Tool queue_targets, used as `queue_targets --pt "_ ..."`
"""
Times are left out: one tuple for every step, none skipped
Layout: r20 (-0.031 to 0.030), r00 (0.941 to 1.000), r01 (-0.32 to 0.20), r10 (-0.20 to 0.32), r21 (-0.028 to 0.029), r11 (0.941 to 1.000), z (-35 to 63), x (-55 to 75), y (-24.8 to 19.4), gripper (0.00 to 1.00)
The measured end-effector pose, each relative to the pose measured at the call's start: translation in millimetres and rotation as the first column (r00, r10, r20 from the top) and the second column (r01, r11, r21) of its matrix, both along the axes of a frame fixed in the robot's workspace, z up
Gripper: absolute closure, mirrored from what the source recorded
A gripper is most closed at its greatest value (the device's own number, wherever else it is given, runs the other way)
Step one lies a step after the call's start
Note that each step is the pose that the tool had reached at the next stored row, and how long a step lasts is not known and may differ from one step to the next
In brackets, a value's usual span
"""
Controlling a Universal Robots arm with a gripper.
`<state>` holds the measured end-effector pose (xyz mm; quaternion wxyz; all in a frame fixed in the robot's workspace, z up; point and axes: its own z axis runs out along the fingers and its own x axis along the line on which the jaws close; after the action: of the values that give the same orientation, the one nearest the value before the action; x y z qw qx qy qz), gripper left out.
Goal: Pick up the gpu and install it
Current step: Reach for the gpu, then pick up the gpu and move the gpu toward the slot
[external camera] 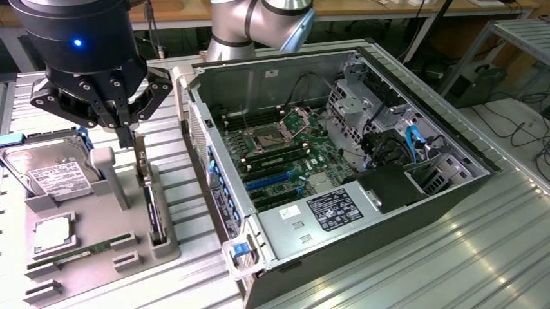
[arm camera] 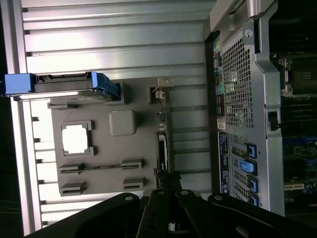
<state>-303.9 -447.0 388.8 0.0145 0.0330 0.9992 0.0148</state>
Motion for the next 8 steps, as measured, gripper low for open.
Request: queue_targets --pt "0.0001 1.0000 0.000 0.000 0.0000 1.0000 0.0 0.0 0.0 0.89" --pt "0.0001 1.0000 0.000 0.000 0.0000 1.0000 0.0 -0.1 0.0 0.89" --pt "0.0001 1.0000 0.000 0.000 0.0000 1.0000 0.0 -0.1 0.0 0.89" --pt "0.0001 1.0000 0.000 0.000 0.0000 1.0000 0.0 -0.1 0.0 0.89" --pt "0.0001 1.0000 0.000 0.000 0.0000 1.0000 0.0 -0.1 0.0 0.89" --pt "0.0001 1.0000 0.000 0.000 0.0000 1.0000 0.0 -0.1 0.0 0.89" --pt "0.0001 1.0000 0.000 0.000 0.0000 1.0000 0.0 -0.1 0.0 0.89" --pt "0.0001 1.0000 0.000 0.000 0.0000 1.0000 0.0 -0.1 0.0 0.89"
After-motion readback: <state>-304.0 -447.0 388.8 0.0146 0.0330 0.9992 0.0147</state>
